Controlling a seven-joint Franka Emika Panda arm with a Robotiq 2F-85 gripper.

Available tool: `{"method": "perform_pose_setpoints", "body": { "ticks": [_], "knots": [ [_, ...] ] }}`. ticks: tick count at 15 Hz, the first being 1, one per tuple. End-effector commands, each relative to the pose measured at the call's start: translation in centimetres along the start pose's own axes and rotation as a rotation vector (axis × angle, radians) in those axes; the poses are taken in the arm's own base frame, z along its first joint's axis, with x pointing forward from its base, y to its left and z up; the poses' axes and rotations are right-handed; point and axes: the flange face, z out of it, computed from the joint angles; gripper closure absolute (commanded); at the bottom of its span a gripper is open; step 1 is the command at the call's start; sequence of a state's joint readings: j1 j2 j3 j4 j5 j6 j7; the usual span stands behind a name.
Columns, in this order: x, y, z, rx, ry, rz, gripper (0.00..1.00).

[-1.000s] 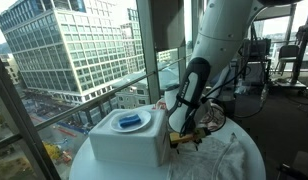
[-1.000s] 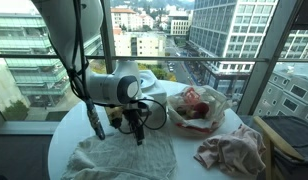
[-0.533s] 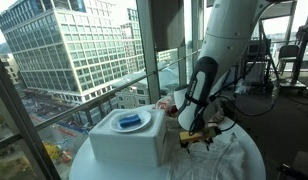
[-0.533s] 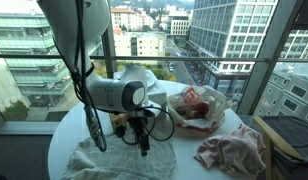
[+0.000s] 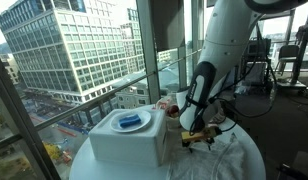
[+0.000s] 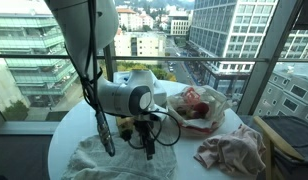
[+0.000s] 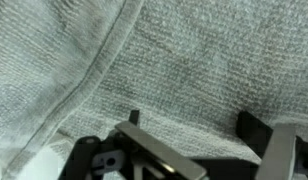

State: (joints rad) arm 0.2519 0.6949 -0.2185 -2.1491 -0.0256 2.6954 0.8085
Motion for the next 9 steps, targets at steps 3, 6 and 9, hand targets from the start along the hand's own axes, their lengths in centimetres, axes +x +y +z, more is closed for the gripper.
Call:
{"method": "perform_pose_setpoints", "body": {
  "ticks": [3, 6, 9],
  "knots": [
    [1.6, -2.2, -0.5, 0.027, 0.025, 0.009, 0.0],
    [2.2, -3.3, -1.3, 0.045, 0.04, 0.002, 0.0],
    [2.4, -4.0, -1.7, 0.055, 0.052, -0.007, 0.0]
  ]
}}
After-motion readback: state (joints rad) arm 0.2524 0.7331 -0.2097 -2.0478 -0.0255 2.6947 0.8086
